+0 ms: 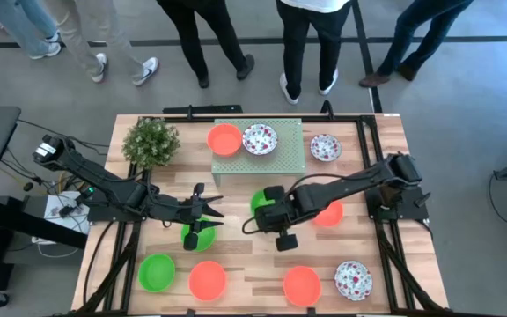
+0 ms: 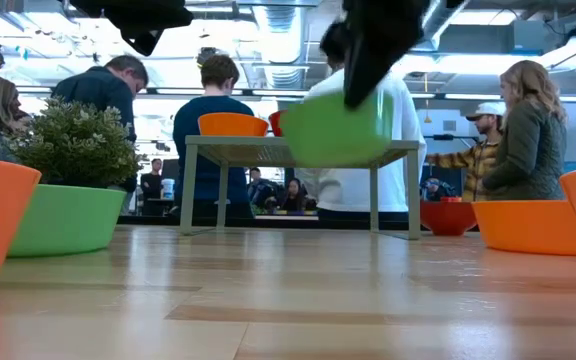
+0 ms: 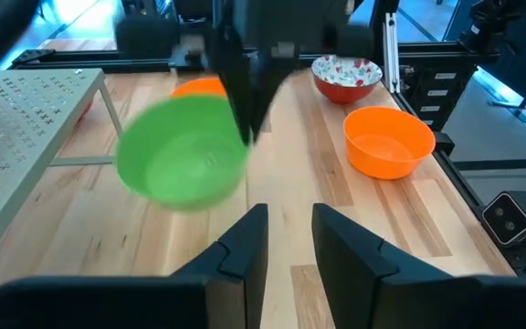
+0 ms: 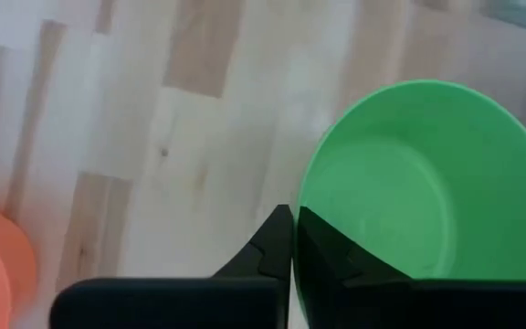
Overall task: Pick & Place Mini bowls
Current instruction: Put the top right green bowl on the shelf
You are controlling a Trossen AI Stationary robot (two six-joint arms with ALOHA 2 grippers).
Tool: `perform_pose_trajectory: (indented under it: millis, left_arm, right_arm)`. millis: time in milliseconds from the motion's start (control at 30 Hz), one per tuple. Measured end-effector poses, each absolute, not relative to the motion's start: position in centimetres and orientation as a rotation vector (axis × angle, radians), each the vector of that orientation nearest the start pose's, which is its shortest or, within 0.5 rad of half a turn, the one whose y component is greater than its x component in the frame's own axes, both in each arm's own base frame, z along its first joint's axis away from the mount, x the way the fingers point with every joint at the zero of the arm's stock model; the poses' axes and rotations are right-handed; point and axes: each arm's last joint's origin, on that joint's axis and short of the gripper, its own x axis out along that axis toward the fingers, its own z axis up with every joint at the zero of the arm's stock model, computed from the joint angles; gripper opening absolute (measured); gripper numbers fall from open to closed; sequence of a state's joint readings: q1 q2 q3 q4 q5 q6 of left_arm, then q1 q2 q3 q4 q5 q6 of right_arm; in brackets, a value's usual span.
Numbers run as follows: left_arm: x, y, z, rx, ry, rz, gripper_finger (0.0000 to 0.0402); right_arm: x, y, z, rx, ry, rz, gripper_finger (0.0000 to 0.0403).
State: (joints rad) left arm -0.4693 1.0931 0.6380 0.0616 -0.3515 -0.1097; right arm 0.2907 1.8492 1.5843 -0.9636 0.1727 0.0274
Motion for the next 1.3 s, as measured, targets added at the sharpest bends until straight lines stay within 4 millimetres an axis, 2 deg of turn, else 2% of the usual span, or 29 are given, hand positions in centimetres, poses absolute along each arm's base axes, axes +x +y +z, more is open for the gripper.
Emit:
perform_pose_trajectory:
  millis: [100,267,433,533,600,700,767,967,1167,1300]
  left_arm:
    - [21.2,-9.7,24.8,0.048,0.367,-0.097,0.0089]
    - [21.2,-9.7,24.8,0.041,0.367,-0.096,0.0089]
    - [21.2,-9.6,24.8,0.041,0.367,-0.095,0.0089]
    - [21.2,-9.6,24.8,0.041,0.367,-0.095,0.0089]
    - [21.2,-9.6,24.8,0.041,0.367,-0.095,0.0089]
    - [21.2,-9.6,24.8,0.040,0.363,-0.095,0.0089]
    - [21.2,-9.7,24.8,0.038,0.359,-0.096,0.0089]
    - [21.2,-9.7,24.8,0.038,0.359,-0.096,0.0089]
    - [21.2,-9.7,24.9,0.037,0.358,-0.096,0.0089]
    - [21.2,-9.7,24.9,0.037,0.356,-0.096,0.0089]
  right_arm:
    - [35.8,10.8,28.4,-0.283,1.205,0.027,0.0006]
    - [35.0,12.3,31.8,-0.349,1.174,0.042,0.0003]
    - [32.9,12.1,33.8,-0.496,1.234,-0.183,0.0003]
    - [31.7,10.9,34.1,-0.514,1.290,-0.334,0.0002]
    - [31.5,10.1,34.2,-0.488,1.258,-0.409,0.0002]
    - [31.1,8.6,34.5,-0.457,1.252,-0.439,0.0001]
    - [30.2,7.3,34.6,-0.446,1.289,-0.479,0.0001]
    - [28.1,3.2,34.9,-0.336,1.244,-0.589,0.0001]
    - [26.5,-0.7,33.2,-0.235,1.242,-0.688,0.0001]
    - [26.8,-2.2,31.3,-0.214,1.275,-0.606,0.0001]
